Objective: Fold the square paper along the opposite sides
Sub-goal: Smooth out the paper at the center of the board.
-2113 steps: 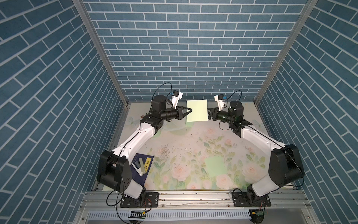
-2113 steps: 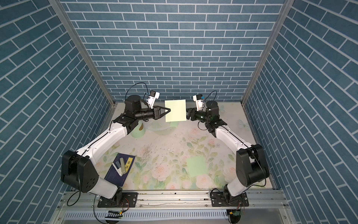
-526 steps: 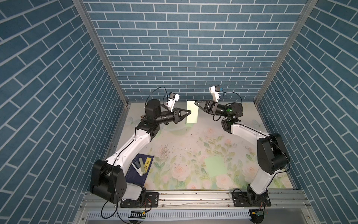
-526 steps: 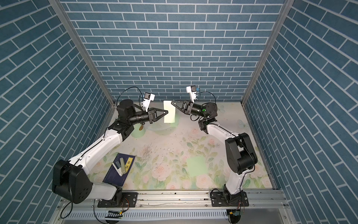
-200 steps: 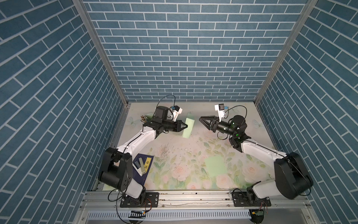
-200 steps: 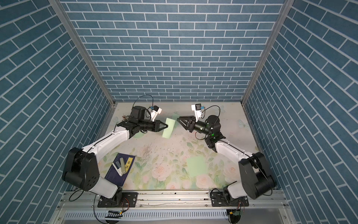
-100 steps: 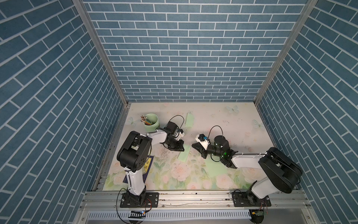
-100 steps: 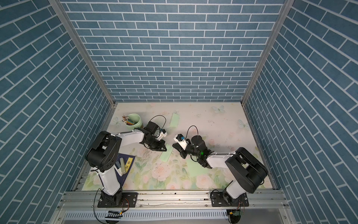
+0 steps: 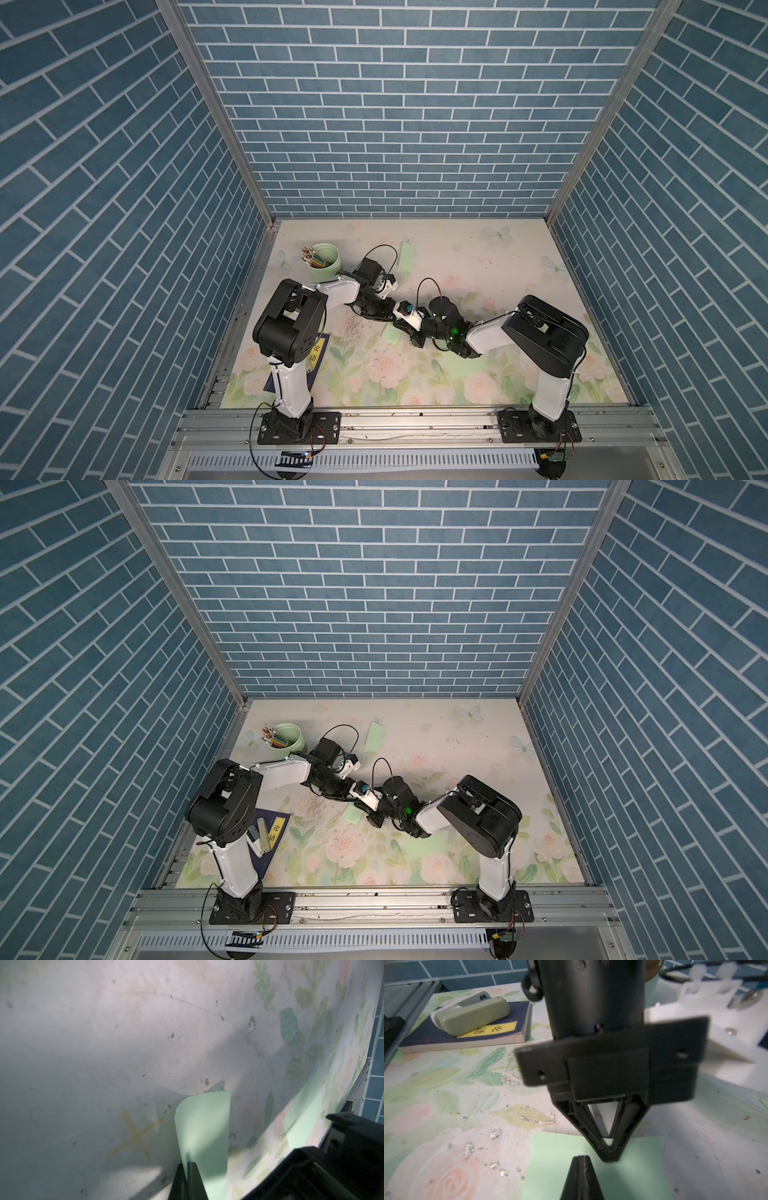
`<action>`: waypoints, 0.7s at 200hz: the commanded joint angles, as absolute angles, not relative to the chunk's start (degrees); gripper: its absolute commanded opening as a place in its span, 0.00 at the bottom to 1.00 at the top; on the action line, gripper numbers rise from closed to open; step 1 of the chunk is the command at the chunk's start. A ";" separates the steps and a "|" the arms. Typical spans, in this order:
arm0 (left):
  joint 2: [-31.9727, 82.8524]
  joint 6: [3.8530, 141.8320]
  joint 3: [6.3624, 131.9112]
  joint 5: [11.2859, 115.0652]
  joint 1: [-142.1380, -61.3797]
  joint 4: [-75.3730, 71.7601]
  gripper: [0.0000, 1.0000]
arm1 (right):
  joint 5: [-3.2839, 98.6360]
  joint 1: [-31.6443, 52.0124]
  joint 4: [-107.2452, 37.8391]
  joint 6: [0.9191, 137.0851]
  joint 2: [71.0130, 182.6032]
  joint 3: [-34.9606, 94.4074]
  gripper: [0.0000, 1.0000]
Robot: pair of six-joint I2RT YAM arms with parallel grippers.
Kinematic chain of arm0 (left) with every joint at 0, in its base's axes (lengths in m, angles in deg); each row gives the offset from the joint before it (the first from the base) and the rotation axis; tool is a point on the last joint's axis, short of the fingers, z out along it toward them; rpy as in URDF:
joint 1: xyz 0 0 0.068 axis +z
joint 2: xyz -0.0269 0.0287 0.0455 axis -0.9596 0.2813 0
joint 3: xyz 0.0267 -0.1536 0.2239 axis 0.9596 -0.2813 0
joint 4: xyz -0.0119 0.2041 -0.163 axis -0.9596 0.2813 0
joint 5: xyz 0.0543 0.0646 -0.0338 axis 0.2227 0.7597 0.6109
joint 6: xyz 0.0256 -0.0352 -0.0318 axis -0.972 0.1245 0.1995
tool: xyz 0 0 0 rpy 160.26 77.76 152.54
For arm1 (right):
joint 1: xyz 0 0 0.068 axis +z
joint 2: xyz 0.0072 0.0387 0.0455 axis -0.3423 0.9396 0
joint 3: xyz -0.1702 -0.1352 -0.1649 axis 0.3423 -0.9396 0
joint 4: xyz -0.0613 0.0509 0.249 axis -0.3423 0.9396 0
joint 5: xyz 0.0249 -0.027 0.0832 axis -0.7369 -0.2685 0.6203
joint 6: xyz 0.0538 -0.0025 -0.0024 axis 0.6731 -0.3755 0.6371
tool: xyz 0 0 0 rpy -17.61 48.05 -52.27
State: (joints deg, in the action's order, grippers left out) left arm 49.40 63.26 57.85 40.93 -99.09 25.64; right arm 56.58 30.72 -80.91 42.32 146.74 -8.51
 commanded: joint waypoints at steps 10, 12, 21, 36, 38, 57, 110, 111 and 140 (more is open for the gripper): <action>50.62 61.86 58.42 43.15 -99.06 27.44 0.00 | 53.39 30.82 -82.17 40.49 149.39 -7.13 0.00; 50.64 61.91 58.43 43.15 -99.02 27.43 0.00 | 53.24 30.84 -82.13 40.46 149.56 -7.13 0.00; 50.69 61.95 58.43 43.15 -99.05 27.34 0.00 | 52.95 30.91 -82.18 40.22 150.27 -7.12 0.00; 50.89 62.13 58.61 43.36 -99.01 27.16 0.00 | 52.49 30.93 -82.17 39.87 151.22 -7.17 0.00; 50.86 62.13 58.68 43.36 -99.05 27.16 0.00 | 52.43 31.02 -82.11 39.78 151.34 -7.21 0.00; 51.37 62.33 58.85 43.65 -98.97 27.08 0.00 | 51.61 31.38 -82.19 39.12 152.09 -7.86 0.00; 51.43 63.53 57.76 45.48 -97.92 26.59 0.00 | 49.88 32.94 -84.29 38.17 153.25 -11.53 0.00; 51.43 63.57 57.74 45.50 -97.92 26.57 0.00 | 49.85 33.00 -84.38 38.17 153.29 -11.57 0.00; 50.97 63.84 57.38 46.63 -97.50 26.61 0.00 | 49.30 34.41 -85.94 37.60 153.52 -12.96 0.00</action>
